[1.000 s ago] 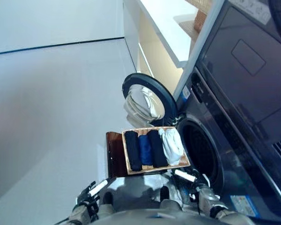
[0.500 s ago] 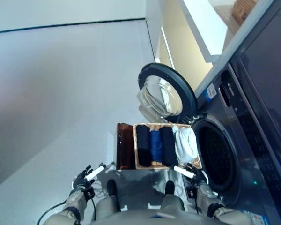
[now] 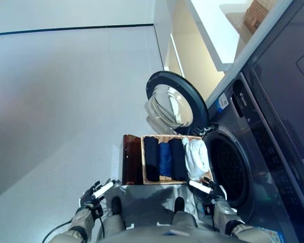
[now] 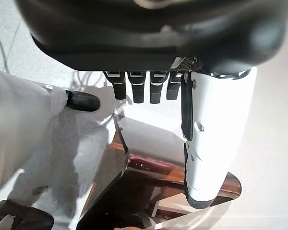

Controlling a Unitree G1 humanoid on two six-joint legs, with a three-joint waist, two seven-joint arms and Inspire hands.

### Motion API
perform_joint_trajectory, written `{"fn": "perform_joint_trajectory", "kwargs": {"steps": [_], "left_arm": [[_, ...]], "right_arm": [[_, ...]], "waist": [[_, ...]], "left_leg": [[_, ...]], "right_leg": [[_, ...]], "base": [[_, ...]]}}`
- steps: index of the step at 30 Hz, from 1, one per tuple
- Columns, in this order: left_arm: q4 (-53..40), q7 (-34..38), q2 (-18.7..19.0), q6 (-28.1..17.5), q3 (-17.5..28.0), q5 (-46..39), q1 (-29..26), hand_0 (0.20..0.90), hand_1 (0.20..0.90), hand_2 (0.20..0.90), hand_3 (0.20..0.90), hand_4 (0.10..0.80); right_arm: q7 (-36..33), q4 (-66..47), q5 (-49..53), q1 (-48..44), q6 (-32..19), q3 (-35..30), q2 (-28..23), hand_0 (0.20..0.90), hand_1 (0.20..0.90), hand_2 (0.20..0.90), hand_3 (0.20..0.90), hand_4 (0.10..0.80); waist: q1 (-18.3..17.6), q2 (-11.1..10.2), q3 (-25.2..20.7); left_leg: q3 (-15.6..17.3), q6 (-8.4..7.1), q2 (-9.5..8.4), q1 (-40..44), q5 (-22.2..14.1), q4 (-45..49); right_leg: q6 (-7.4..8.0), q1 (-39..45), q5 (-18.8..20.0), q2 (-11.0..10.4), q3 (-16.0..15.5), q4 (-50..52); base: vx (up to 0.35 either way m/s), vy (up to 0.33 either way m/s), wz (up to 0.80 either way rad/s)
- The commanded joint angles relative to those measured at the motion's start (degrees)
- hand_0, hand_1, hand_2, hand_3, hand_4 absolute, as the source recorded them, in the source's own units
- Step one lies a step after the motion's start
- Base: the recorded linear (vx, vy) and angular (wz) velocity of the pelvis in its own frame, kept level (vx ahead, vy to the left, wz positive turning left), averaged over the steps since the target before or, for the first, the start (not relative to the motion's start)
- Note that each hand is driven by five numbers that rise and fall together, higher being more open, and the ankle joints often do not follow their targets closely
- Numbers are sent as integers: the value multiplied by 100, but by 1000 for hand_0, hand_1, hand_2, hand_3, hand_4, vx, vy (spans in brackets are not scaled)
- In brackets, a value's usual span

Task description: Pick up the clothes and place them into the washing machine

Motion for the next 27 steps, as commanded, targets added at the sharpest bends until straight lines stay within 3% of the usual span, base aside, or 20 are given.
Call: {"fn": "perform_joint_trajectory", "kwargs": {"steps": [1,2,4,5,6,8,12,20,21,27], "left_arm": [[96,35,201,-254,296,75,-307,900,900,900,900,800],[9,21,200,-277,252,35,-369,900,900,900,900,800],[6,17,188,-264,236,23,-411,900,900,900,900,800],[10,20,168,-264,214,-3,-446,900,900,900,900,800],[64,16,117,-241,186,-15,-446,900,900,900,900,800],[124,-8,92,-233,136,17,-462,900,900,900,900,800],[24,-9,113,-292,26,67,-463,900,900,900,900,800],[80,23,169,-307,52,207,-414,900,900,900,900,800],[84,36,183,-309,134,193,-368,900,900,900,900,800],[145,196,245,-340,322,10,-544,900,900,900,900,800]], "right_arm": [[-13,-81,-173,-168,-274,79,-210,900,900,900,900,800],[-6,-146,-161,-176,-305,114,-264,900,900,900,900,800],[-6,-125,-154,-190,-308,85,-276,900,900,900,900,800],[-32,-58,-148,-208,-307,53,-312,900,900,900,900,800],[-82,31,-148,-203,-295,-17,-380,900,900,900,900,800],[-101,57,-105,-173,-280,-175,-390,900,900,900,900,800],[-127,85,-94,-196,-255,-220,-395,900,900,900,900,800],[-151,215,-149,-192,-222,-346,-384,900,900,900,900,800],[-207,251,-280,-224,-208,-345,-401,900,900,900,900,800],[-632,316,-632,-717,-121,-293,-631,900,900,900,900,800]], "waist": [[142,-8,-78],[292,-44,89],[255,-65,118],[278,-63,129],[268,22,96],[180,83,64],[195,151,44],[245,108,9],[334,61,2],[337,-37,84]], "left_leg": [[-463,-351,566,256,-75,879],[-1029,-343,245,-174,136,1478],[-1018,-322,199,-321,57,1410],[-1073,-286,85,-452,-81,1108],[-1005,-230,86,-546,34,581],[-738,-178,30,-456,-73,559],[-617,-40,-136,-243,-111,237],[-404,53,-193,18,-250,121],[-289,44,-155,74,-303,149],[-302,-38,-53,21,-198,47]], "right_leg": [[-233,-399,251,72,177,321],[-315,-345,244,100,230,316],[-310,-312,217,51,169,302],[-281,-300,186,27,172,290],[-246,-270,142,44,197,296],[-201,-218,146,-60,281,342],[-98,-216,269,-245,316,299],[57,-157,493,-455,296,197],[105,-139,586,-494,43,126],[133,-168,596,-493,-67,68]], "base": [[-46,-58,-26],[-73,-59,-22],[-28,-27,-2],[83,74,13],[139,149,25],[101,151,22],[41,108,-5],[41,43,-6],[42,-22,-27],[-5,-12,-19]]}}
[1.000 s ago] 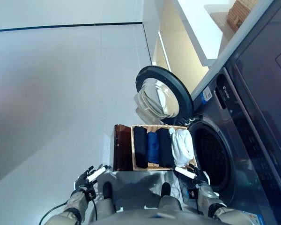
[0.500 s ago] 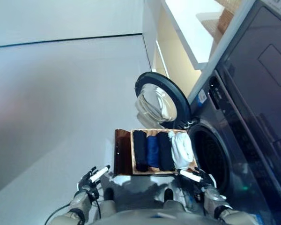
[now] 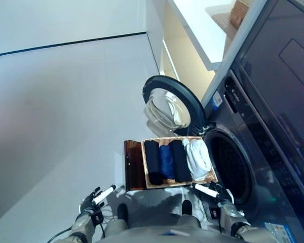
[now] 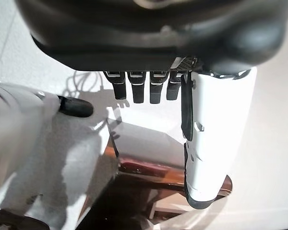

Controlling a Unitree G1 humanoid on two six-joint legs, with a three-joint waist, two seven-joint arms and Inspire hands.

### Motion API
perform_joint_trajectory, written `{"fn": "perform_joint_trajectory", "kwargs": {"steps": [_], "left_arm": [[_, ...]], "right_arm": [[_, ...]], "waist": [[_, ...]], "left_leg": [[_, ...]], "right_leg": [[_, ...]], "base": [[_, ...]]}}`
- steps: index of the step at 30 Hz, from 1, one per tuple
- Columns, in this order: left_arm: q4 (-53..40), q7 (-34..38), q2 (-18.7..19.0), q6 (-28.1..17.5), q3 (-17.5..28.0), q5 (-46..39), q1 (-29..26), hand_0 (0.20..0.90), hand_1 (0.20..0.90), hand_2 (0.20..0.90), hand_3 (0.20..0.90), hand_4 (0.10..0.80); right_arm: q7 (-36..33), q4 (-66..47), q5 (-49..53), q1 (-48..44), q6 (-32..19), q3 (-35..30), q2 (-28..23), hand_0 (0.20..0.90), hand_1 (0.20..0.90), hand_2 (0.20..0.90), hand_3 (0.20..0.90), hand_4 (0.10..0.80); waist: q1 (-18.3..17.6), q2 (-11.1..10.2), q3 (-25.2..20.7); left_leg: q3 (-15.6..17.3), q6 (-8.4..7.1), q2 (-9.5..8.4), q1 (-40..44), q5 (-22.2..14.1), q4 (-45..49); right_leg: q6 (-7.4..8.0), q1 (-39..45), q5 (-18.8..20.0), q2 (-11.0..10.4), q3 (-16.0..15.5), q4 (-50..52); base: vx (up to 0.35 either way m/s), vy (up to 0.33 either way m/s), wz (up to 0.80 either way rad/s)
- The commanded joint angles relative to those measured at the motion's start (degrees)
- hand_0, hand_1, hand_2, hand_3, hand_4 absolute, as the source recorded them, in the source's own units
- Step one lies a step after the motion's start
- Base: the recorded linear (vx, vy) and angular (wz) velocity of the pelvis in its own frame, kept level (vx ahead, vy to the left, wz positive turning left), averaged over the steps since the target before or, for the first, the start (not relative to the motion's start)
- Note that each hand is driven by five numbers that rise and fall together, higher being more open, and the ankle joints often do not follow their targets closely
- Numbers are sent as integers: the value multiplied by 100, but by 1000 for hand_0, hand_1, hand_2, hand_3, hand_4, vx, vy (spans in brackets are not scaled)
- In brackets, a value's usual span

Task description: Pick up the clothes and place them into the washing machine

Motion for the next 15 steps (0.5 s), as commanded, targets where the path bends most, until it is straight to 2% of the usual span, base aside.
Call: {"fn": "perform_joint_trajectory", "kwargs": {"steps": [1,12,15], "left_arm": [[149,186,320,-324,247,-77,-460,900,900,900,900,800],[87,196,254,-355,74,-168,-577,900,900,900,900,800],[24,161,271,-390,25,-202,-645,900,900,900,900,800]], "right_arm": [[-382,16,-199,-721,-160,-88,-365,900,900,900,900,800],[-407,-220,-379,-1118,-188,301,-550,900,900,900,900,800],[-434,-19,-529,-1340,-140,349,-777,900,900,900,900,800]], "waist": [[104,-177,150],[91,-192,329],[153,-157,442]], "left_leg": [[-303,-99,152,-150,-155,237],[-374,-138,190,-403,-125,311],[-438,-144,181,-593,-116,432]], "right_leg": [[59,-75,346,-314,-199,240],[32,-374,376,-289,-103,301],[29,-478,396,-310,-118,320]], "base": [[-41,-10,3],[-27,-8,3],[-40,-19,3]]}}
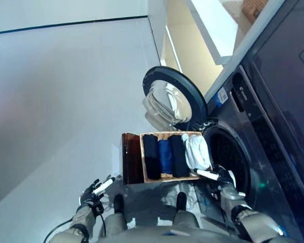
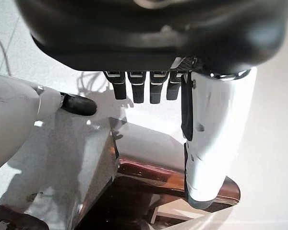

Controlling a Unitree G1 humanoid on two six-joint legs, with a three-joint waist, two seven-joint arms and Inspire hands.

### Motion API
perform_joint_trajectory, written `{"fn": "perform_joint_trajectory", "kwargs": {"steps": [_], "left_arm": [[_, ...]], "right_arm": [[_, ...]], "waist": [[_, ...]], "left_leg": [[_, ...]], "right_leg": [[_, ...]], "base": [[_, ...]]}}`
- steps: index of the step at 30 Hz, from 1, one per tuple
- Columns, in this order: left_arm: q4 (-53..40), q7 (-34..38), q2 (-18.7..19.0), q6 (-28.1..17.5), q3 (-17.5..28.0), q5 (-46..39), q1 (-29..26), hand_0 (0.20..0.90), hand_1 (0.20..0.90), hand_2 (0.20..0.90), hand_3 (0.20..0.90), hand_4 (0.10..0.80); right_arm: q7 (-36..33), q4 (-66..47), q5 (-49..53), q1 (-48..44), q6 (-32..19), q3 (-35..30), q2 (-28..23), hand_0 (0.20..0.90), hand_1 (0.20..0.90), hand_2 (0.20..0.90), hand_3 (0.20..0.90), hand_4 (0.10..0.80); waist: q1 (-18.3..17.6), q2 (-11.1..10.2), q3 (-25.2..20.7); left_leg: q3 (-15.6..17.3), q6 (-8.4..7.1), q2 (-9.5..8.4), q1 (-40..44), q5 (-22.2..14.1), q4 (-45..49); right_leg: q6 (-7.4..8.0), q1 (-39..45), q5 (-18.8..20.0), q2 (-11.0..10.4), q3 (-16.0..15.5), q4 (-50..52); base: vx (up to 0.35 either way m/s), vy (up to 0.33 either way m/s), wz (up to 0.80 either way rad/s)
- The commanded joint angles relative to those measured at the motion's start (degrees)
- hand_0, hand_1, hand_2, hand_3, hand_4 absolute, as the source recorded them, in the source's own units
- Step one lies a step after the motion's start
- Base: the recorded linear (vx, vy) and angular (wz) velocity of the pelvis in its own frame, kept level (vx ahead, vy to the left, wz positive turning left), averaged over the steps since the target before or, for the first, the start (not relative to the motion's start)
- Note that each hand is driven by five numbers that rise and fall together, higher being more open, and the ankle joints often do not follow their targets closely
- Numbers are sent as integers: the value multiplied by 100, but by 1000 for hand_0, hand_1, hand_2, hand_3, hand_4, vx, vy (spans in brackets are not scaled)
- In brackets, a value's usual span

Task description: Pick up the clothes and place them into the washing machine

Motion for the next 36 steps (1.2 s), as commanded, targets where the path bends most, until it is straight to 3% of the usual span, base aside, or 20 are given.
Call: {"fn": "perform_joint_trajectory", "kwargs": {"steps": [1,13,36], "left_arm": [[9,45,248,-386,85,-124,-417,900,900,900,900,800],[-807,-165,230,-465,-44,-500,-50,900,900,900,900,800],[-668,-151,213,-533,-303,-601,-217,900,900,900,900,800]], "right_arm": [[-220,61,-189,-656,-133,51,-618,900,900,900,900,800],[-345,420,-453,-1092,-36,-24,-1422,900,900,900,900,800],[-385,109,108,-1538,-200,109,-1334,900,900,900,900,800]], "waist": [[120,-20,267],[311,220,614],[348,295,781]], "left_leg": [[-373,-142,180,-313,-112,425],[-580,-149,55,-918,-15,652],[-645,-154,-127,-1494,53,852]], "right_leg": [[31,-281,355,-324,-51,404],[11,-629,416,-456,-131,512],[20,-1067,502,-621,-127,641]], "base": [[-49,-25,9],[-40,-1,9],[-25,9,4]]}}
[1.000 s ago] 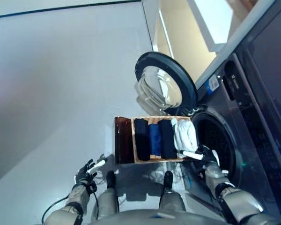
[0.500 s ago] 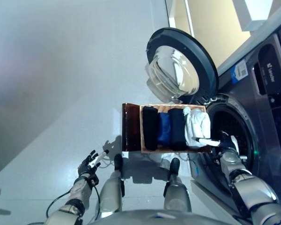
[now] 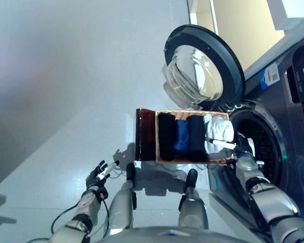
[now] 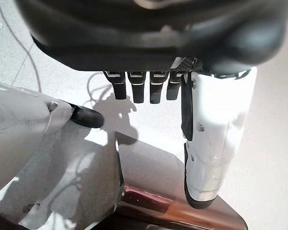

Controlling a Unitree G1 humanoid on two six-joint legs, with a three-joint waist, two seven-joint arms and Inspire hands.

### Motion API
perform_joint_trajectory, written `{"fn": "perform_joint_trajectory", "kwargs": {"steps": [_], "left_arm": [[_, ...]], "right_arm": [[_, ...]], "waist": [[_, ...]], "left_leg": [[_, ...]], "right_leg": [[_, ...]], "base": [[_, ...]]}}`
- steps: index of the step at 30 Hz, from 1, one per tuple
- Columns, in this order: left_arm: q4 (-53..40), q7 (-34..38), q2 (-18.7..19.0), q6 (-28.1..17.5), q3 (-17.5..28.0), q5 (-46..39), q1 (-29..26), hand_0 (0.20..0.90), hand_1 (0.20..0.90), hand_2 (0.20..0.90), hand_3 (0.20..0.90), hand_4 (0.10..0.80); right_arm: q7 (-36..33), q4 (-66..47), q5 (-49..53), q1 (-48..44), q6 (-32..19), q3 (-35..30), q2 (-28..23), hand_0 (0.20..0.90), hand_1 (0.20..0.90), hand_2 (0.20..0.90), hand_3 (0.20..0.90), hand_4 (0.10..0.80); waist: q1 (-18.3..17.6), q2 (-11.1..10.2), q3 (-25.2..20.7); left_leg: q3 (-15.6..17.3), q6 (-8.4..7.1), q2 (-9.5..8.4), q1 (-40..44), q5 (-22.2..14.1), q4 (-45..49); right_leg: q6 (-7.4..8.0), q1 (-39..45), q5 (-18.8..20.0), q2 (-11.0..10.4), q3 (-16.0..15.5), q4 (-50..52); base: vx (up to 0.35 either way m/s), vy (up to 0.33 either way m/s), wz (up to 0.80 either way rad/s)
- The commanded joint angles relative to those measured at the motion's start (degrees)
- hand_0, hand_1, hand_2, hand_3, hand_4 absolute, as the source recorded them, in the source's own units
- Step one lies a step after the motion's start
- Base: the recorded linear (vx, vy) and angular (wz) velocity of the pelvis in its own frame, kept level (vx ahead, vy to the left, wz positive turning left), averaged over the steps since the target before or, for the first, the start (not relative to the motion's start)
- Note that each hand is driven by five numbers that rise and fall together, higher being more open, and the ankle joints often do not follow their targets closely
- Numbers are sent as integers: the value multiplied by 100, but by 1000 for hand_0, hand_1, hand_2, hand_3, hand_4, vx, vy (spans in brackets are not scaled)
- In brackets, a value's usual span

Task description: Pick up the clothes and place them into the washing machine

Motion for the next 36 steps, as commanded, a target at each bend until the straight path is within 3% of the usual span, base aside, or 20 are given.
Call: {"fn": "perform_joint_trajectory", "kwargs": {"steps": [1,15,18,21,23,29,30,31,32,36], "left_arm": [[27,2,223,-303,-39,-134,-25,900,900,900,900,800],[-451,7,148,-350,-318,-278,-36,900,900,900,900,800],[-632,26,174,-354,-368,-290,21,900,900,900,900,800],[-1266,15,247,-371,-485,-337,293,900,900,900,900,800],[-2233,-64,442,-377,-669,-352,723,900,900,900,900,800],[-3312,-97,714,-373,-858,-456,920,900,900,900,900,800],[-3520,-93,785,-366,-885,-467,951,900,900,900,900,800],[-3521,-92,786,-365,-885,-466,952,900,900,900,900,800],[-3473,-65,788,-368,-881,-484,938,900,900,900,900,800],[-3280,-10,739,-388,-852,-494,837,900,900,900,900,800]], "right_arm": [[-273,103,112,-397,-199,78,-354,900,900,900,900,800],[-446,86,-99,-645,-140,318,-400,900,900,900,900,800],[-493,240,-298,-858,-84,465,-600,900,900,900,900,800],[-598,513,-640,-1151,52,603,-882,900,900,900,900,800],[-693,788,-1085,-1337,207,740,-1098,900,900,900,900,800],[-793,1000,-1434,-1333,370,723,-1373,900,900,900,900,800],[-769,1024,-1411,-1371,395,700,-1410,398,398,398,398,441],[-769,1024,-1411,-1370,395,700,-1410,332,332,332,332,394],[-801,961,-1327,-1372,371,659,-1371,200,200,200,200,300],[-817,855,-1282,-1348,330,696,-1263,200,200,200,200,300]], "waist": [[100,-145,-38],[261,5,152],[335,33,184],[445,108,219],[565,212,255],[618,379,292],[625,421,295],[627,420,294],[612,453,293],[567,455,257]], "left_leg": [[-226,-168,24,-550,49,451],[-346,-170,-128,-1234,73,700],[-333,-174,-173,-1455,87,754],[-326,-165,-226,-1629,110,772],[-315,-143,-281,-1761,135,778],[-329,-108,-413,-1990,161,793],[-319,-98,-437,-2012,166,792],[-318,-98,-437,-2013,166,793],[-312,-87,-461,-2030,163,813],[-307,-85,-469,-2046,163,813]], "right_leg": [[-4,-566,460,-493,201,592],[10,-998,458,-613,42,772],[27,-1164,515,-650,29,757],[33,-1318,551,-681,37,775],[45,-1467,553,-725,49,834],[44,-1799,471,-867,152,1092],[35,-1825,447,-894,156,1137],[35,-1827,447,-894,158,1138],[26,-1877,448,-900,190,1166],[18,-1924,448,-886,248,1155]], "base": [[-33,16,8],[-26,1,11],[-34,19,11],[-34,33,8],[-44,74,6],[-22,46,10],[-1,40,12],[-2,71,11],[-1,40,4],[1,23,-3]]}}
